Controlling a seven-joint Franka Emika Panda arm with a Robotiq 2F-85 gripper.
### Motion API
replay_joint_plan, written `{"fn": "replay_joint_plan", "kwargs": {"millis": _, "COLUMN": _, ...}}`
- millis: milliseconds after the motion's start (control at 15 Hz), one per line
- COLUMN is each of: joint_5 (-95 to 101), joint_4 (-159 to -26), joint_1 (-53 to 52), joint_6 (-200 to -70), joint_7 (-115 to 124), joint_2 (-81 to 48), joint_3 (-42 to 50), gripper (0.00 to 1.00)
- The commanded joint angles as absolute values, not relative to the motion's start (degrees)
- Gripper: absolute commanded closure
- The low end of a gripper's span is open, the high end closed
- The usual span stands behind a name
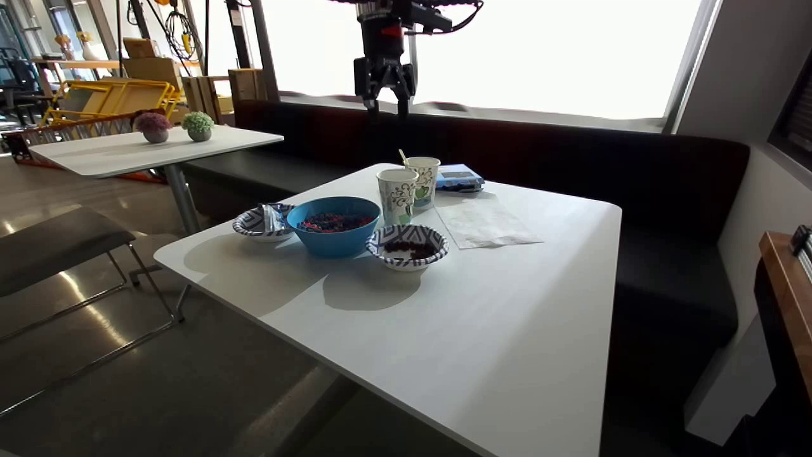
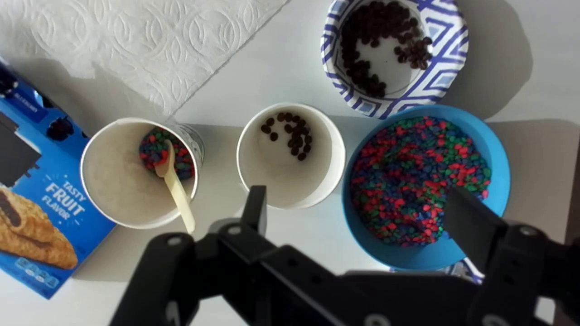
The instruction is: Pour the beans out of the coffee cup into the bowl then put the cup on the right, into it
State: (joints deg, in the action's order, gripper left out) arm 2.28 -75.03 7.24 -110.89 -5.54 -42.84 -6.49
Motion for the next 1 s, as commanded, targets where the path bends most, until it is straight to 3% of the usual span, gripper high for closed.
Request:
{"fn": "replay_joint_plan", "kwargs": {"millis": 0, "joint_5": -1.7, "joint_4": -89.0, "joint_1": 5.0, "joint_6": -121.7, "joint_7": 3.8, "joint_2": -37.4, "joint_3": -2.8, "gripper": 0.00}}
{"fn": "replay_joint_plan", "kwargs": {"millis": 67, "joint_5": -4.6, "joint_4": -91.9, "joint_1": 6.5, "joint_6": -122.1, "joint_7": 1.1, "joint_2": -36.6, "joint_3": -4.2, "gripper": 0.00}}
{"fn": "replay_joint_plan", "kwargs": {"millis": 133, "joint_5": -2.1, "joint_4": -83.3, "joint_1": 5.2, "joint_6": -118.6, "joint_7": -0.6, "joint_2": -40.9, "joint_3": -2.9, "gripper": 0.00}}
{"fn": "replay_joint_plan", "kwargs": {"millis": 467, "joint_5": -4.4, "joint_4": -88.8, "joint_1": 5.4, "joint_6": -120.4, "joint_7": -0.4, "joint_2": -38.7, "joint_3": -2.9, "gripper": 0.00}}
{"fn": "replay_joint_plan", "kwargs": {"millis": 933, "joint_5": -5.5, "joint_4": -85.3, "joint_1": 4.0, "joint_6": -122.0, "joint_7": 5.4, "joint_2": -41.1, "joint_3": -1.8, "gripper": 0.00}}
